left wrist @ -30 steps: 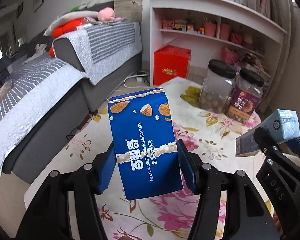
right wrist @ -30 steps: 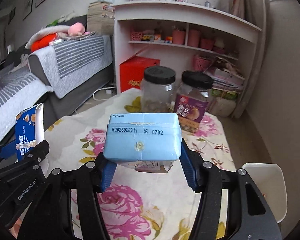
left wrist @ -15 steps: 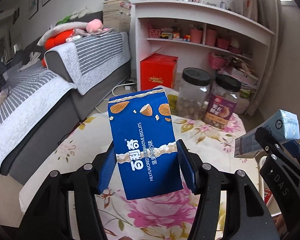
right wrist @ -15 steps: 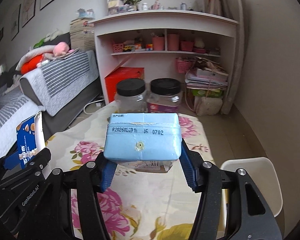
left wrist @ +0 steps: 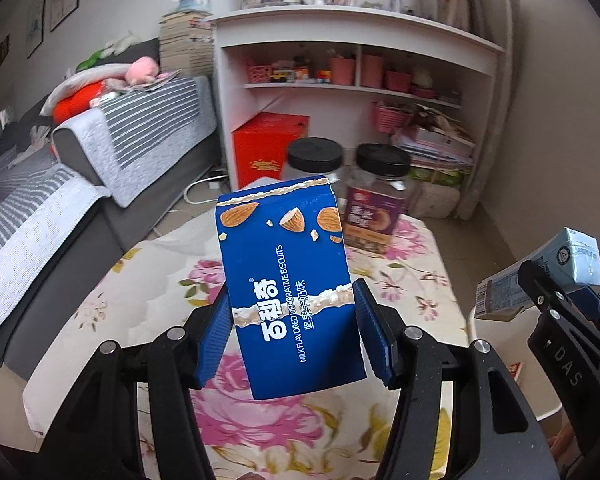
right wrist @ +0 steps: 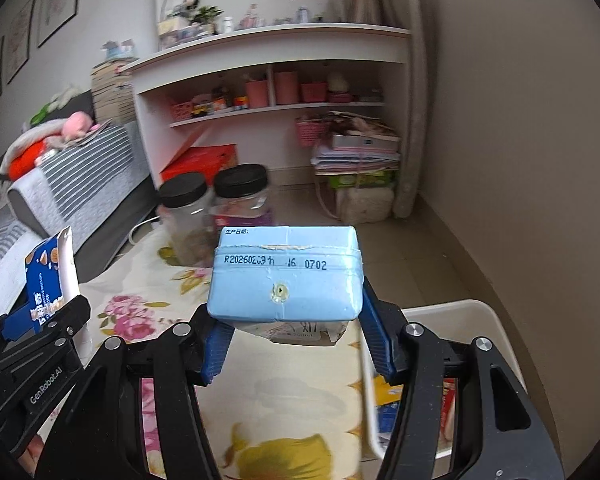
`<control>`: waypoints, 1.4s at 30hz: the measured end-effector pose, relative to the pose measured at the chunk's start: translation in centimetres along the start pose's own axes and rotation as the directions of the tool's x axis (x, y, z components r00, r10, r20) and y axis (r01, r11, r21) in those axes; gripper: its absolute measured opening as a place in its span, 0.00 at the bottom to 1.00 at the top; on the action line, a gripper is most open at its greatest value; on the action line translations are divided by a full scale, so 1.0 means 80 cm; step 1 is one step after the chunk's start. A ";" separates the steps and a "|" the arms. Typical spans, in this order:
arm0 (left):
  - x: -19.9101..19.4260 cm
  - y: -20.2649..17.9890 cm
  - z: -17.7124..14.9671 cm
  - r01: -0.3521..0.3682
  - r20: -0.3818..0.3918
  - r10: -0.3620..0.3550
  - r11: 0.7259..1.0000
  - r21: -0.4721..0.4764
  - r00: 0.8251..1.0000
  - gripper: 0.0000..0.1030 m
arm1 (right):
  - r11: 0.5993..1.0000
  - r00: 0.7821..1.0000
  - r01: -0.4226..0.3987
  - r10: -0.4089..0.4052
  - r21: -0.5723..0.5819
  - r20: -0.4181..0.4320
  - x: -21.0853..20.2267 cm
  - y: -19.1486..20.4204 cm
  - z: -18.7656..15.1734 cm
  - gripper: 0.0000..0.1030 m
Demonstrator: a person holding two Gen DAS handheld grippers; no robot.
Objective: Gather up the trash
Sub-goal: 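Carry the milk carton and biscuit box over the bin and open both tools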
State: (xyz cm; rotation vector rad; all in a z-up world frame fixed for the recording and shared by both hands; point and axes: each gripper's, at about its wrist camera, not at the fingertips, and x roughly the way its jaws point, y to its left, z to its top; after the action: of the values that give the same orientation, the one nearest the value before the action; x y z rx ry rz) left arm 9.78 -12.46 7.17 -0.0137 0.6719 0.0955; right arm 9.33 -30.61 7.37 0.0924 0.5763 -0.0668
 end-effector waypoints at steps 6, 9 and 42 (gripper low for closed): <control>-0.004 -0.050 0.004 0.045 0.004 -0.045 0.998 0.050 0.999 0.56 | 0.995 0.997 0.079 -0.077 0.066 -0.033 0.003 -0.058 -0.001 0.52; -0.007 -0.078 0.004 0.070 0.004 -0.071 0.994 0.079 0.997 0.56 | 0.985 0.991 0.129 -0.122 0.118 -0.062 0.005 -0.097 -0.002 0.52; -0.040 -0.342 -0.009 0.318 -0.098 -0.302 0.895 0.312 0.948 0.86 | 0.743 0.854 0.484 -0.516 0.462 -0.064 -0.128 -0.327 -0.027 0.93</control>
State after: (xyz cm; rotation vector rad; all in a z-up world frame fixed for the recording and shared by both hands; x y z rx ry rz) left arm 9.41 -39.98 8.09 0.1950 0.7190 -0.3270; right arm -2.74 -56.02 9.40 0.4015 0.4935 -0.7417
